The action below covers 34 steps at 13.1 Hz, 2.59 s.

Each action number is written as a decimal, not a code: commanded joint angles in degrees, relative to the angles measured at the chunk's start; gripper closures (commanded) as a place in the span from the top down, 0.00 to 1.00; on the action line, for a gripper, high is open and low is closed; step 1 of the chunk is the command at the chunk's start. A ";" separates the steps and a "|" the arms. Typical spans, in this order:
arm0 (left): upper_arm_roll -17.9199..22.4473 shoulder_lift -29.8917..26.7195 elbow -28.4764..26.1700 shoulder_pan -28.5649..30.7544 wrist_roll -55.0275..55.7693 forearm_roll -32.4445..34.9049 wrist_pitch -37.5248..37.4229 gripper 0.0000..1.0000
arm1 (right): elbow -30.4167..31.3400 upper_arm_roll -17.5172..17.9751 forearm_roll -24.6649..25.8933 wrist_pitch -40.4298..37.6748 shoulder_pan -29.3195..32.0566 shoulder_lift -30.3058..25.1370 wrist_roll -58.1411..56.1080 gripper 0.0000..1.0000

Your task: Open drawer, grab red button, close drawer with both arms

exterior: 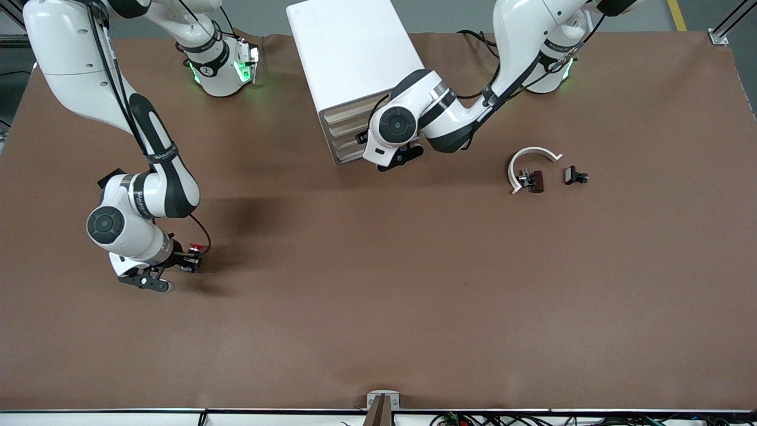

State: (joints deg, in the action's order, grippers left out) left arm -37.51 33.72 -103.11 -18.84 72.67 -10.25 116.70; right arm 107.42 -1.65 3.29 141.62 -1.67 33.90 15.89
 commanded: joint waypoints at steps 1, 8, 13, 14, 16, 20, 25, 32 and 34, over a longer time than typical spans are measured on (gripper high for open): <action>-0.54 0.39 1.86 -0.32 1.42 -1.00 -2.09 1.00 | -0.99 0.94 1.10 0.06 1.31 0.56 -0.34 0.00; 10.07 -0.93 16.07 1.17 -0.33 4.77 -9.81 1.00 | -2.21 1.03 1.02 -0.46 2.37 0.91 -2.00 1.00; 11.41 -7.60 18.48 10.73 -16.73 6.29 -20.69 1.00 | -6.34 1.12 1.02 -11.07 2.28 -1.45 -2.27 1.00; 11.32 -9.35 18.39 12.92 -20.87 6.29 -23.69 1.00 | -6.96 1.12 0.84 -14.23 2.28 -3.20 -2.10 1.00; 11.32 -13.39 18.04 16.88 -29.39 6.29 -29.84 1.00 | -6.96 1.21 0.40 -18.20 2.81 -6.72 -2.18 1.00; 15.77 -24.63 12.17 21.57 -48.02 5.94 -34.52 1.00 | -11.34 1.29 0.22 -32.41 3.51 -12.53 -9.46 1.00; 29.93 -41.42 -2.15 16.20 -64.82 6.20 -33.65 1.00 | -24.26 1.20 -3.55 -53.26 5.18 -16.14 -11.49 1.00; 34.26 -48.57 -6.59 17.52 -72.24 8.57 -26.45 1.00 | -25.51 1.12 -3.64 -64.17 7.20 -26.85 -13.69 1.00; 34.35 -46.56 -2.82 17.52 -72.15 9.10 -26.44 1.00 | -25.42 1.12 -4.77 -66.02 7.38 -28.09 -12.56 1.00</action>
State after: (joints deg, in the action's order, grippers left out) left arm -2.89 -14.44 -109.38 -1.41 1.08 -2.67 90.21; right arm 80.65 -1.60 0.31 76.84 4.04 7.61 2.99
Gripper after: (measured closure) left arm 0.000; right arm 0.000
